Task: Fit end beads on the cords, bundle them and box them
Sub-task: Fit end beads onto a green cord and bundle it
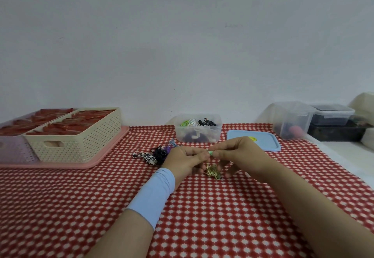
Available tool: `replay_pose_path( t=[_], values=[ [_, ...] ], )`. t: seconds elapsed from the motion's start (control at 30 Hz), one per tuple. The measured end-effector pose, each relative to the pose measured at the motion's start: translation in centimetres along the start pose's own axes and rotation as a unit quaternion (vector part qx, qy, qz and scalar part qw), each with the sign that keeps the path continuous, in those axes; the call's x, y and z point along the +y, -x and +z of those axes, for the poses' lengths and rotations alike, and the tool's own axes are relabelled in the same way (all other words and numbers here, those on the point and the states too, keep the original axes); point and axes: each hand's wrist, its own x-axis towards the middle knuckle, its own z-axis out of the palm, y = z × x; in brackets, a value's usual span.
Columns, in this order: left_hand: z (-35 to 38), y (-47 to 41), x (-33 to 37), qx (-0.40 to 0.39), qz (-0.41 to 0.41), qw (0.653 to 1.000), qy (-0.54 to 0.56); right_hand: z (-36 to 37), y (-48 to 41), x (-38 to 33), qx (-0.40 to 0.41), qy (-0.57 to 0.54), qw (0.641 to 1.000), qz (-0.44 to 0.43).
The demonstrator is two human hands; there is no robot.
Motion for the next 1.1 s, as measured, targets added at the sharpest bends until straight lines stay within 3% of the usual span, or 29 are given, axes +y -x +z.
replay_pose_path(
  t=[0.63,0.9,1.1],
  values=[
    [0.1,0.0,0.2,-0.008,-0.032,0.999,0.015,0.5,-0.3,0.1,0.043,0.091,0.993,-0.068],
    [-0.4,0.3,0.5,-0.069,-0.031,0.997,0.017,-0.5,0.2,0.0,-0.045,-0.051,0.997,0.021],
    [-0.3,0.6,0.4,-0.106,-0.026,0.994,0.014,-0.5,0.1,0.3,-0.068,-0.053,0.995,0.053]
  ],
)
